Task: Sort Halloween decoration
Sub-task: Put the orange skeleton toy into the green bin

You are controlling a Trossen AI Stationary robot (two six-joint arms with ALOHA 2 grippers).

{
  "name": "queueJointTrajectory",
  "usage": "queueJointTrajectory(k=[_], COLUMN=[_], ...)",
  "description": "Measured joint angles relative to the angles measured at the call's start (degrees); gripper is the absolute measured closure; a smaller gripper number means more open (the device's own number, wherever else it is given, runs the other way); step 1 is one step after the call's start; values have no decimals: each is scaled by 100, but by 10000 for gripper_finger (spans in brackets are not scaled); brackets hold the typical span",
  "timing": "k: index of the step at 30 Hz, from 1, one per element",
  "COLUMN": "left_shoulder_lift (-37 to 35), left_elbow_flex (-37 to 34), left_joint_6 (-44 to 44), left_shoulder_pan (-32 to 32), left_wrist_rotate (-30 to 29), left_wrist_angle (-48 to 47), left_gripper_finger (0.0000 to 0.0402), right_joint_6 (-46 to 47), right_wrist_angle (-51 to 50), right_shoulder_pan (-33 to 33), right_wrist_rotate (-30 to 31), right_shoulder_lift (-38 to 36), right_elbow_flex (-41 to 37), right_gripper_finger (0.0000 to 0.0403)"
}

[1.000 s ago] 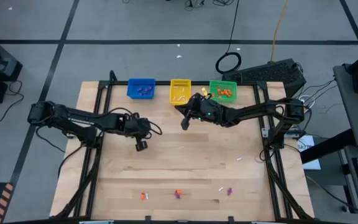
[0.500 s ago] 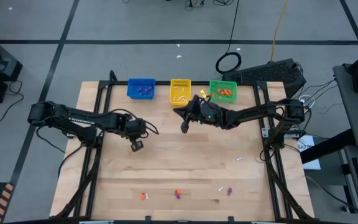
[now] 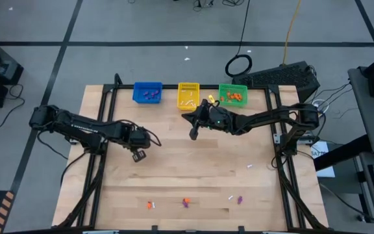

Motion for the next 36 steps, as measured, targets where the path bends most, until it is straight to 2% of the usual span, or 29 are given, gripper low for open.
queueJointTrajectory(k=[5, 11, 15, 19, 23, 27, 30, 36], left_shoulder_lift=[206, 684, 824, 828, 832, 808, 802, 792], left_elbow_flex=[-4, -4, -9, -220, -576, -820, -951, -1113], left_joint_6=[-253, -256, -258, -232, -67, 99, 123, 849], left_shoulder_pan=[-44, 6, 247, 616, 819, 892, 925, 852], left_wrist_rotate=[125, -591, -1068, -1099, -694, -581, -551, -560], left_wrist_angle=[98, 1062, 1111, 1322, 2023, 2559, 2693, 3233], left_gripper_finger=[345, 264, 238, 237, 245, 255, 270, 320], right_joint_6=[-132, -379, -470, -519, -493, -450, -434, -440], right_wrist_angle=[-420, -1052, -1211, -1159, -1241, -1247, -1289, -1250], right_shoulder_pan=[-2, 170, 267, 307, 302, 305, 305, 308], right_wrist_rotate=[6, 40, 56, 195, 331, 325, 325, 325], right_shoulder_lift=[-188, -579, -719, -722, -722, -722, -722, -722], right_elbow_flex=[4, 4, 4, 4, 4, 4, 2, 2], right_gripper_finger=[403, 403, 403, 403, 403, 403, 403, 403])
